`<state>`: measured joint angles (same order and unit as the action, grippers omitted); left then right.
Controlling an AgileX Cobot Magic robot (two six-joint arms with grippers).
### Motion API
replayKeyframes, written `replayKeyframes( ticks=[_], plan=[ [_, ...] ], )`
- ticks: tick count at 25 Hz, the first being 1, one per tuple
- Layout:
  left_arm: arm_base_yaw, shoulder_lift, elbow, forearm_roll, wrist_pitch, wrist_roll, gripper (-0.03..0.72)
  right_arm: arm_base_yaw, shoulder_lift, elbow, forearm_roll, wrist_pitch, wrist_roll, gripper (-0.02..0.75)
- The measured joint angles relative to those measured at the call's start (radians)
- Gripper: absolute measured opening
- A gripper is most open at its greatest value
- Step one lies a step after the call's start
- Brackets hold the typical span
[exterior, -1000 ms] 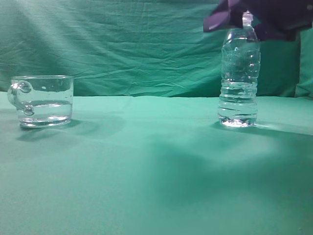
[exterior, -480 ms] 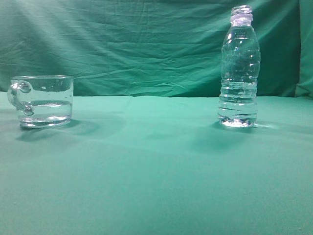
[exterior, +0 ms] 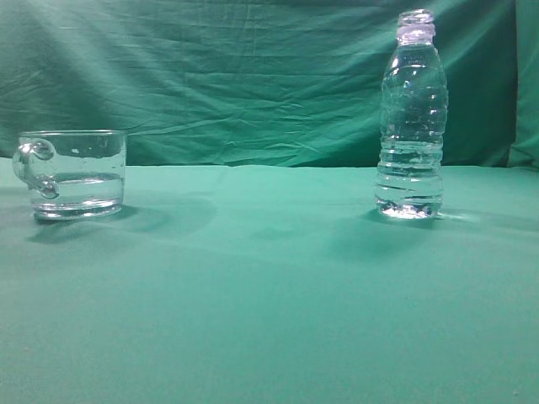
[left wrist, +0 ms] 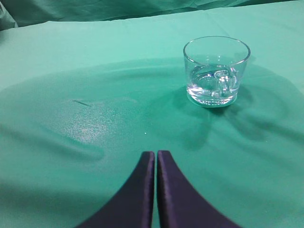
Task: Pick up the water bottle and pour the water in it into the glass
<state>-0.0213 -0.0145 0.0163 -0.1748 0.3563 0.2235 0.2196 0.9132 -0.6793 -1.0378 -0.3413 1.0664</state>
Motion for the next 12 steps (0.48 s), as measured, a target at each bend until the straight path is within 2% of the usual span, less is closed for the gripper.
replayKeyframes(
  ticks=[5, 10, 12],
  plan=[
    [0.000, 0.000, 0.000, 0.000, 0.000, 0.000, 0.000, 0.000, -0.127, 0.000, -0.142, -0.034, 0.053, 0.000],
    [0.000, 0.000, 0.000, 0.000, 0.000, 0.000, 0.000, 0.000, -0.228, 0.000, -0.349, -0.058, 0.058, 0.000],
    [0.000, 0.000, 0.000, 0.000, 0.000, 0.000, 0.000, 0.000, -0.264, 0.000, -0.399, -0.072, 0.083, 0.000]
  ],
)
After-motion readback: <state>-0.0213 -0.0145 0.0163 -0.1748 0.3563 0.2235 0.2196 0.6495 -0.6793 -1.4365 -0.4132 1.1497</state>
